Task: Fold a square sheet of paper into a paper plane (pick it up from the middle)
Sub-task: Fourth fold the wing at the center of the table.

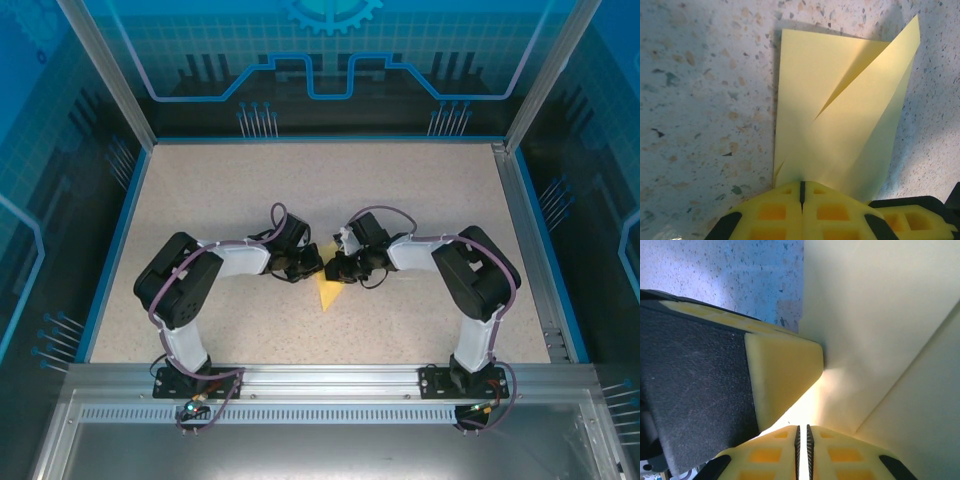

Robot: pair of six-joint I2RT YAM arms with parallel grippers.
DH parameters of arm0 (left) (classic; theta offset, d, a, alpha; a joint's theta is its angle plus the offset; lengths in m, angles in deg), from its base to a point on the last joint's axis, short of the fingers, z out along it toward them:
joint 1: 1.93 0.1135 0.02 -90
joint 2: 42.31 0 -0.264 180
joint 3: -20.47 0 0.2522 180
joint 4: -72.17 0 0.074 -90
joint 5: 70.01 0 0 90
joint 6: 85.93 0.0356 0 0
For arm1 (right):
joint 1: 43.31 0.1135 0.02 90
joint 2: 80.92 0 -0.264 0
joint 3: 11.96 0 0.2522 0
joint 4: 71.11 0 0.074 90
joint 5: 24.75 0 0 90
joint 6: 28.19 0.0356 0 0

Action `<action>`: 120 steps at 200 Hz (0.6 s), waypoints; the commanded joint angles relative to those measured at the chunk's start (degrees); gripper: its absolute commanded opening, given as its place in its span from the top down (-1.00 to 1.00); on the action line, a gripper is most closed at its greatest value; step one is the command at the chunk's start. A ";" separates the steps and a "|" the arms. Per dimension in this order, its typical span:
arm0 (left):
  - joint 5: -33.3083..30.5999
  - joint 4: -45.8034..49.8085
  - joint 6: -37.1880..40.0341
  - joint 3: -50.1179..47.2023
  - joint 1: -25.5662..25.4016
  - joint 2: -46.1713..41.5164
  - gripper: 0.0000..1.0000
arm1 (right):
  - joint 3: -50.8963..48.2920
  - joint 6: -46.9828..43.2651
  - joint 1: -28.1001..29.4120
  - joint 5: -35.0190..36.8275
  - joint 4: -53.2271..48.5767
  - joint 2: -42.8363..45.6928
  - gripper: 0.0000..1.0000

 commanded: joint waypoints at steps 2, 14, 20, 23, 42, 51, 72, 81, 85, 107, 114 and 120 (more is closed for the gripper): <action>-2.58 3.87 0.97 -2.04 -0.10 3.33 0.93 | -0.59 0.15 1.52 2.02 -2.00 -3.17 0.71; -2.49 3.88 0.97 -1.96 -0.07 3.25 0.93 | -0.35 -0.28 1.74 2.25 -2.69 -4.13 0.72; -2.54 3.91 0.99 -1.96 -0.10 3.17 0.93 | -0.50 -0.25 1.86 2.41 -2.66 -4.24 0.72; -2.53 3.96 1.01 -1.96 -0.13 3.15 0.92 | -0.50 -0.28 1.95 2.54 -2.71 -4.32 0.72; -2.40 3.96 1.08 -1.95 -0.12 2.89 0.92 | -0.13 -0.97 2.45 4.19 -4.60 -3.67 0.72; -2.44 3.95 1.09 -1.96 -0.10 2.71 0.93 | -0.24 -1.06 2.50 4.50 -4.76 -2.97 0.72; -2.48 4.24 1.31 -1.86 -0.06 2.39 0.93 | -0.48 -0.96 2.67 4.05 -4.59 -0.68 0.72; -2.48 4.42 1.32 -1.78 -0.09 2.20 0.93 | -0.74 -0.80 2.76 3.59 -4.13 0.35 0.72; -2.48 4.51 1.33 -1.77 -0.05 2.12 0.93 | -0.84 -0.65 2.81 3.47 -3.88 0.86 0.72; -2.56 4.69 1.49 -1.78 -0.05 1.97 0.93 | -1.84 0.53 3.11 1.69 -1.47 2.67 0.71; -2.62 4.72 1.54 -1.78 -0.08 1.97 0.92 | -2.11 0.93 3.33 1.14 -0.74 2.99 0.70; -2.55 4.61 1.45 -1.78 -0.13 1.98 0.93 | -2.21 1.22 3.54 1.10 -0.43 3.00 0.70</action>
